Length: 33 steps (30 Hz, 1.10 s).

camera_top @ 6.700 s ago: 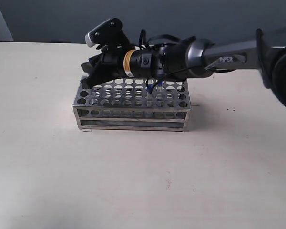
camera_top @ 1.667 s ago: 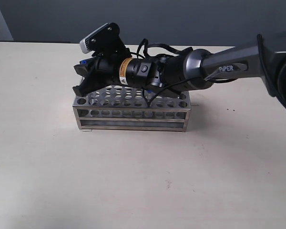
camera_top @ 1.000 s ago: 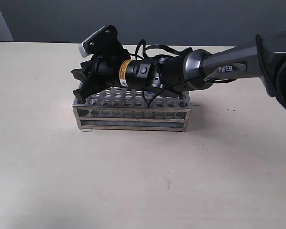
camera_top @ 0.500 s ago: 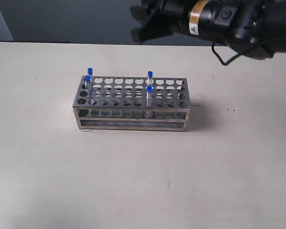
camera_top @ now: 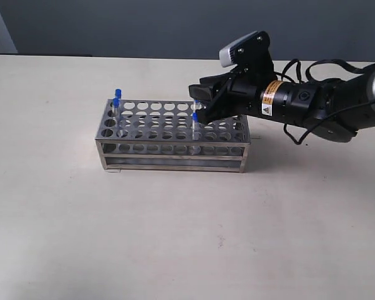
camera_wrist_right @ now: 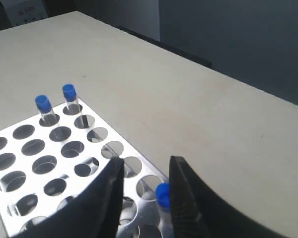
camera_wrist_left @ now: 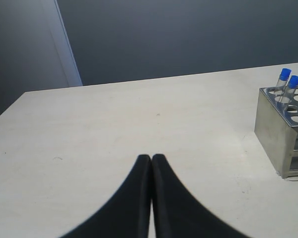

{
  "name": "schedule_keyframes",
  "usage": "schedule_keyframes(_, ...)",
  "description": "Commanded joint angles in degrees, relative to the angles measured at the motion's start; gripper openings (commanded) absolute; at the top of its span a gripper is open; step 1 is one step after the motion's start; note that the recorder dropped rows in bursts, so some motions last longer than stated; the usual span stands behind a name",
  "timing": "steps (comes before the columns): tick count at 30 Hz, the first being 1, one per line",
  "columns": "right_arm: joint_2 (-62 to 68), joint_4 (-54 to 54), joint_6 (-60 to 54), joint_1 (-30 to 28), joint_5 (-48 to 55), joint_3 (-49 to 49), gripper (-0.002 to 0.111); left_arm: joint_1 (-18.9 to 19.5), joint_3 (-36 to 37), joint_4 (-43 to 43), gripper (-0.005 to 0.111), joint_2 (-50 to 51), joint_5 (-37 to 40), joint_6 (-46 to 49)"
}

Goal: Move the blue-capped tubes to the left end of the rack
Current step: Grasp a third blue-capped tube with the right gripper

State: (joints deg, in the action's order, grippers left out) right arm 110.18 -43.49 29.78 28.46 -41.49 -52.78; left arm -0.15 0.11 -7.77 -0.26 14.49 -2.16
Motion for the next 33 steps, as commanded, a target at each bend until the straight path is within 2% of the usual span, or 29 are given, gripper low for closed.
schedule_keyframes(1,2.0,1.6,-0.8,-0.4,-1.5,-0.1,0.032,-0.4,-0.1,0.0,0.0,0.3,-0.8,-0.2)
schedule_keyframes(7,3.7,5.7,-3.5,-0.4,-3.5,-0.2,0.032,-0.4,-0.1,0.0,0.0,0.3,-0.8,-0.2)
schedule_keyframes(33,8.3,2.7,-2.5,-0.4,-0.4,-4.7,0.032,-0.4,-0.1,0.0,0.0,0.3,-0.8,-0.2)
